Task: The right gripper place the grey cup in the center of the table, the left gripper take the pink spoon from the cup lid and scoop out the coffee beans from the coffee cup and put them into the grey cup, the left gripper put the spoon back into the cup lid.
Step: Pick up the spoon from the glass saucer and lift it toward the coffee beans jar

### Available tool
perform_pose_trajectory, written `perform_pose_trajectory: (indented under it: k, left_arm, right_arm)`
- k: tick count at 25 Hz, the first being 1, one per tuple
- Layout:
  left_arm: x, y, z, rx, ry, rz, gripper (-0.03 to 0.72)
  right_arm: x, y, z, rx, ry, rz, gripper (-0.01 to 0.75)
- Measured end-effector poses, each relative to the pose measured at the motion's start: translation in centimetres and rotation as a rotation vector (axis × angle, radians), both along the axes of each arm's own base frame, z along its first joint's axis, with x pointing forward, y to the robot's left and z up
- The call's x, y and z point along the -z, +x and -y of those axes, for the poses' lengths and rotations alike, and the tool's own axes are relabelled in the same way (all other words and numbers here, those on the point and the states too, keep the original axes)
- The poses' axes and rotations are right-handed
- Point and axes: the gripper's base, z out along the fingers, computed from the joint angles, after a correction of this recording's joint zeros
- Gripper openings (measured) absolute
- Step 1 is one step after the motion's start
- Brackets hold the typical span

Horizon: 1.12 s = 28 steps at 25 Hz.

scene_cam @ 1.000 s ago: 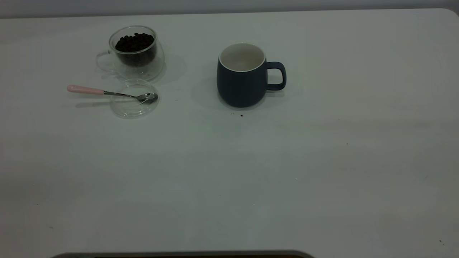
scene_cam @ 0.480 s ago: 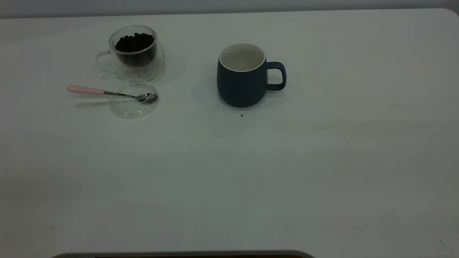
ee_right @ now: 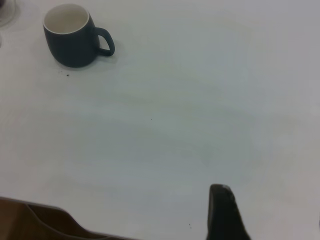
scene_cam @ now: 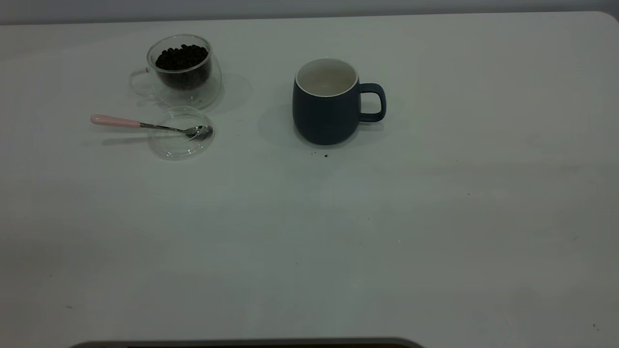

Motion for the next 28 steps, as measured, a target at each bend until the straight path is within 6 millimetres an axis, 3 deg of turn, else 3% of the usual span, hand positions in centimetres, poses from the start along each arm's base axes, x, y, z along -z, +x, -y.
perform_pose_trajectory:
  k: [8, 12, 16, 21, 28]
  left_arm:
    - [0.1, 0.2, -0.1, -0.007, 0.008, 0.006, 0.465]
    - [-1.5, 1.7, -0.2, -0.022, 0.012, 0.028, 0.465]
    - [-2.5, 6.2, -0.4, -0.051, 0.021, -0.038, 0.465]
    - [-1.3, 12.7, -0.3, -0.08, -0.013, -0.183, 0.465]
    - [-0.7, 19.5, -0.3, -0.121, -0.047, -0.294, 0.452]
  right_arm:
    - [0.0, 0.0, 0.0, 0.0, 0.0, 0.0, 0.483]
    - [0.0, 0.0, 0.0, 0.0, 0.0, 0.0, 0.483]
    - [0.0, 0.0, 0.0, 0.0, 0.0, 0.0, 0.483]
    - [0.0, 0.0, 0.0, 0.0, 0.0, 0.0, 0.483]
    - [0.0, 0.0, 0.0, 0.0, 0.0, -0.001, 0.483]
